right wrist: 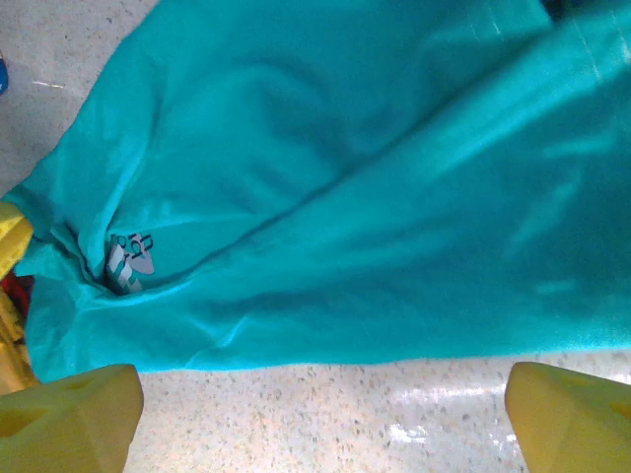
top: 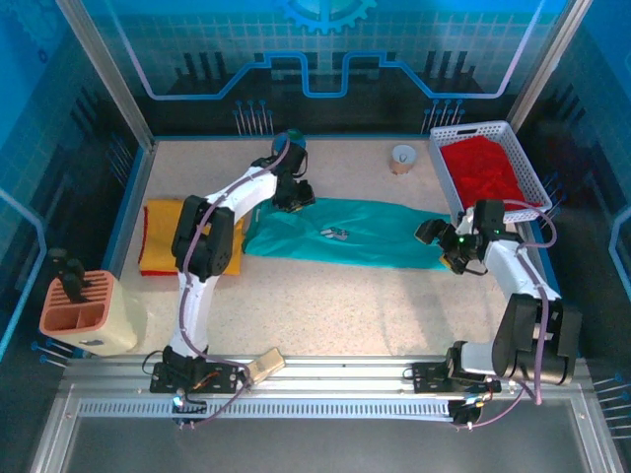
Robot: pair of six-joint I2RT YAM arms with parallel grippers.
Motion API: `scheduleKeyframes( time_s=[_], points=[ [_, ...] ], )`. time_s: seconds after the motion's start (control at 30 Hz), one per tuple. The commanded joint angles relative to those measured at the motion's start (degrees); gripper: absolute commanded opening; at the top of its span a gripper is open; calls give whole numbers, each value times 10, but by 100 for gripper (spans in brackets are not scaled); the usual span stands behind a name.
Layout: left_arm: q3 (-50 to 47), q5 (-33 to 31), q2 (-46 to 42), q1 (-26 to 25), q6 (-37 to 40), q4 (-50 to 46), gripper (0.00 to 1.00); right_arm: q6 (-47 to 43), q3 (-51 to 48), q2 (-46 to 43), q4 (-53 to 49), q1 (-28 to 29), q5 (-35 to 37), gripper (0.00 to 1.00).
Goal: Fold and stack the t-shirts
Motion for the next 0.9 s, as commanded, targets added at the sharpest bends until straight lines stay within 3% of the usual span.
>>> scheduleKeyframes(
  time_s=[0.0, 0.23, 0.37, 0.5, 0.6, 0.87],
  points=[
    [-6, -21, -18, -4, 22, -39, 34, -30, 74, 40, -23, 36, 65, 92],
    [-146, -15, -121, -4, 23, -5, 41, -55, 185, 155, -38, 65, 154, 80],
    [-225, -16, -160, -3, 19, 11, 46, -69, 242, 224, -58, 79, 181, 55],
    [-272, -6, -168, -4, 4, 26, 48, -84, 298, 295, -100, 109, 217, 52],
    [-264, -8, -149, -3, 9, 16, 48, -91, 314, 329, -118, 135, 231, 52],
    [-121, -43, -55, -6, 66, -96, 47, -105, 337, 390, -167, 192, 234, 50]
  ],
)
